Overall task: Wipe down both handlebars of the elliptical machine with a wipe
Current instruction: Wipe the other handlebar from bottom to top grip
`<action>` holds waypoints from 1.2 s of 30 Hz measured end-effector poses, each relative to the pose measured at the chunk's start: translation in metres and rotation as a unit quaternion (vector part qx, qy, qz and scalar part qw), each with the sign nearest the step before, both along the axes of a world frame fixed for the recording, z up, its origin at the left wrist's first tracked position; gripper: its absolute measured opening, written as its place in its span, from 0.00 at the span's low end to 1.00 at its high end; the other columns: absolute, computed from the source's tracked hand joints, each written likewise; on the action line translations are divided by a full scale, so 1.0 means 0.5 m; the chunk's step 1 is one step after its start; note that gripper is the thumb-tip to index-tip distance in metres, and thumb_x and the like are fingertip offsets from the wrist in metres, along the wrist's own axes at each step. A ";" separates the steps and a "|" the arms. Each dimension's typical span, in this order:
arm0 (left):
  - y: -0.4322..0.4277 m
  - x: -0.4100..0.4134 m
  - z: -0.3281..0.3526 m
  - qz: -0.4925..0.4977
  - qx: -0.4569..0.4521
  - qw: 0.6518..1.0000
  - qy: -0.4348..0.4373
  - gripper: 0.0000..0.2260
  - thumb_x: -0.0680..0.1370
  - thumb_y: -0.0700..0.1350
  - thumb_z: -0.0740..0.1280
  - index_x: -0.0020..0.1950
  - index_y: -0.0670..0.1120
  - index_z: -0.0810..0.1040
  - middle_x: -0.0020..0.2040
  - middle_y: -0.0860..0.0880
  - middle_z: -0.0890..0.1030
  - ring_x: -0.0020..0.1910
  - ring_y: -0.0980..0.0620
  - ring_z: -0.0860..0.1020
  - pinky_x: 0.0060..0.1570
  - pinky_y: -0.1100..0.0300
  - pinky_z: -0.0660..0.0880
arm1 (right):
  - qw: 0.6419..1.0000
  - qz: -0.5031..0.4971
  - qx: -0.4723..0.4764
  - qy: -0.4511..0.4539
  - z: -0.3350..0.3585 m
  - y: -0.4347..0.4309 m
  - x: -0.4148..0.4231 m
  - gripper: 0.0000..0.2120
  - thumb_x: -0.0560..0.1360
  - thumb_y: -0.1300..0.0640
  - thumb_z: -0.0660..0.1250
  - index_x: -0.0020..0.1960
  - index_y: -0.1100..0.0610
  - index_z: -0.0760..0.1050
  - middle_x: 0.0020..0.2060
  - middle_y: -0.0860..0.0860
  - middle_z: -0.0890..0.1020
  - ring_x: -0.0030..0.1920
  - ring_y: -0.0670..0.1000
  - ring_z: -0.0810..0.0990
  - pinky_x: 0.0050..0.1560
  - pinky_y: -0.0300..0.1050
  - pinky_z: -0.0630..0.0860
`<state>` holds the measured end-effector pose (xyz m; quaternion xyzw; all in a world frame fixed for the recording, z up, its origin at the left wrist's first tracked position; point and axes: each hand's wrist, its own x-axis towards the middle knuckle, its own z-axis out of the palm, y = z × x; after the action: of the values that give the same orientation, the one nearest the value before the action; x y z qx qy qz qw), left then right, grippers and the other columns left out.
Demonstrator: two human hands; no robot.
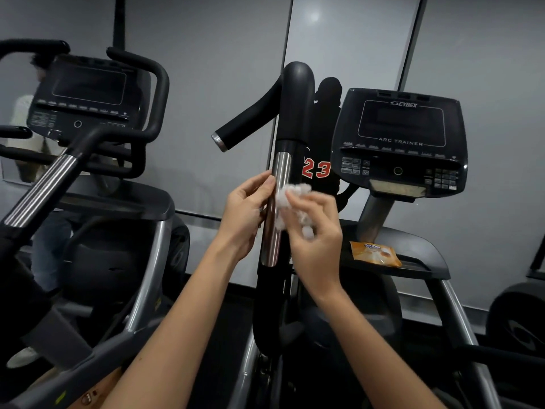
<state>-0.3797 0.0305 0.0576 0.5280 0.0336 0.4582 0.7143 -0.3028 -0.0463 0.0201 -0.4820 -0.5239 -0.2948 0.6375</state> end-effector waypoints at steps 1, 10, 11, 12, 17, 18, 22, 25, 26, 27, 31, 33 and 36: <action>0.001 0.000 0.000 0.002 -0.002 1.000 -0.001 0.10 0.79 0.42 0.63 0.59 0.43 0.76 0.43 0.49 0.79 0.38 0.56 0.75 0.27 0.72 0.71 | 1.000 -0.004 -0.005 -0.013 -0.021 -0.006 -0.002 0.10 0.72 0.67 0.69 0.53 0.64 0.79 0.49 0.58 0.75 0.52 0.34 0.73 0.52 0.27 0.71; -0.002 -0.002 -0.001 -0.020 0.002 1.000 -0.012 0.13 0.79 0.42 0.62 0.63 0.41 0.75 0.44 0.49 0.80 0.34 0.61 0.80 0.25 0.72 0.70 | 0.986 0.086 0.007 0.143 0.096 0.026 0.007 0.09 0.77 0.55 0.65 0.55 0.57 0.77 0.43 0.52 0.80 0.40 0.45 0.76 0.40 0.36 0.73; -0.001 -0.003 -0.001 -0.018 0.004 1.000 -0.012 0.13 0.79 0.42 0.62 0.63 0.40 0.75 0.44 0.49 0.80 0.34 0.61 0.80 0.25 0.72 0.70 | 0.974 0.118 0.005 0.192 0.102 0.029 0.010 0.08 0.78 0.55 0.64 0.54 0.56 0.77 0.40 0.50 0.80 0.37 0.45 0.76 0.37 0.37 0.74; -0.002 -0.004 -0.001 -0.016 0.007 1.000 -0.012 0.13 0.79 0.42 0.62 0.63 0.40 0.75 0.45 0.48 0.80 0.34 0.60 0.80 0.25 0.72 0.70 | 0.964 0.144 0.003 0.224 0.103 0.032 0.014 0.07 0.78 0.56 0.62 0.53 0.56 0.76 0.38 0.48 0.80 0.35 0.43 0.77 0.37 0.35 0.75; -0.001 -0.003 -0.002 -0.012 0.010 1.000 -0.010 0.13 0.79 0.42 0.62 0.63 0.41 0.75 0.45 0.48 0.80 0.35 0.60 0.80 0.26 0.72 0.71 | 0.982 0.106 0.008 0.157 0.054 0.018 0.008 0.05 0.77 0.59 0.64 0.52 0.54 0.77 0.42 0.49 0.79 0.39 0.41 0.77 0.40 0.33 0.73; 0.000 -0.002 -0.002 -0.011 0.010 1.000 -0.009 0.13 0.79 0.42 0.62 0.63 0.41 0.75 0.45 0.49 0.81 0.36 0.59 0.80 0.28 0.71 0.72 | 0.990 0.079 0.018 0.114 0.044 0.014 0.002 0.07 0.76 0.60 0.65 0.53 0.54 0.77 0.45 0.50 0.79 0.44 0.40 0.77 0.45 0.32 0.73; 0.002 0.001 -0.003 -0.008 0.011 1.000 -0.010 0.11 0.79 0.42 0.63 0.61 0.43 0.76 0.45 0.50 0.82 0.39 0.59 0.81 0.33 0.69 0.74 | 0.992 0.065 0.024 0.103 0.066 0.021 0.007 0.09 0.76 0.63 0.66 0.55 0.60 0.78 0.47 0.53 0.79 0.44 0.39 0.76 0.44 0.32 0.73; 0.001 0.001 -0.003 -0.007 0.016 1.000 -0.011 0.10 0.79 0.42 0.62 0.60 0.44 0.77 0.45 0.49 0.82 0.39 0.58 0.81 0.34 0.69 0.74 | 0.969 0.132 0.010 0.210 0.096 0.030 0.021 0.09 0.78 0.59 0.62 0.54 0.62 0.77 0.39 0.48 0.79 0.35 0.42 0.75 0.37 0.33 0.74; 0.001 0.001 -0.003 -0.008 0.017 1.000 -0.011 0.10 0.79 0.42 0.62 0.59 0.44 0.77 0.45 0.49 0.82 0.39 0.59 0.81 0.34 0.69 0.74 | 0.972 0.118 0.016 0.202 0.093 0.029 0.017 0.09 0.78 0.59 0.63 0.55 0.61 0.77 0.39 0.46 0.79 0.36 0.43 0.76 0.38 0.33 0.74; 0.001 0.000 -0.003 -0.008 0.018 1.000 -0.013 0.09 0.79 0.42 0.62 0.58 0.44 0.77 0.45 0.49 0.82 0.39 0.59 0.81 0.34 0.69 0.74 | 0.980 0.093 0.028 0.174 0.085 0.026 0.008 0.09 0.77 0.59 0.64 0.55 0.60 0.77 0.41 0.46 0.78 0.40 0.43 0.76 0.41 0.32 0.74; 0.001 0.001 -0.003 -0.009 0.012 1.000 -0.016 0.08 0.79 0.41 0.62 0.57 0.45 0.78 0.46 0.49 0.82 0.41 0.57 0.81 0.35 0.68 0.75 | 0.995 0.054 0.046 0.074 0.045 0.020 -0.010 0.10 0.75 0.64 0.67 0.55 0.58 0.78 0.48 0.48 0.76 0.50 0.37 0.75 0.49 0.29 0.71; 0.001 0.001 -0.003 -0.007 0.012 1.000 -0.017 0.09 0.79 0.41 0.62 0.57 0.45 0.77 0.45 0.49 0.82 0.39 0.58 0.81 0.34 0.69 0.75 | 0.984 0.088 0.034 0.148 0.065 0.025 0.000 0.09 0.76 0.61 0.65 0.56 0.58 0.78 0.44 0.49 0.78 0.43 0.41 0.76 0.43 0.31 0.73; 0.000 0.000 -0.004 -0.007 0.017 1.000 -0.013 0.10 0.79 0.42 0.62 0.58 0.44 0.77 0.45 0.49 0.82 0.39 0.58 0.81 0.33 0.69 0.74 | 0.952 0.170 -0.002 0.255 0.095 0.026 0.019 0.11 0.78 0.59 0.63 0.57 0.62 0.77 0.37 0.47 0.80 0.34 0.41 0.76 0.37 0.33 0.74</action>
<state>-0.3798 0.0307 0.0558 0.5344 0.0132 0.4603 0.7088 -0.2932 -0.0335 0.0677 -0.4463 -0.4185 -0.0476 0.7895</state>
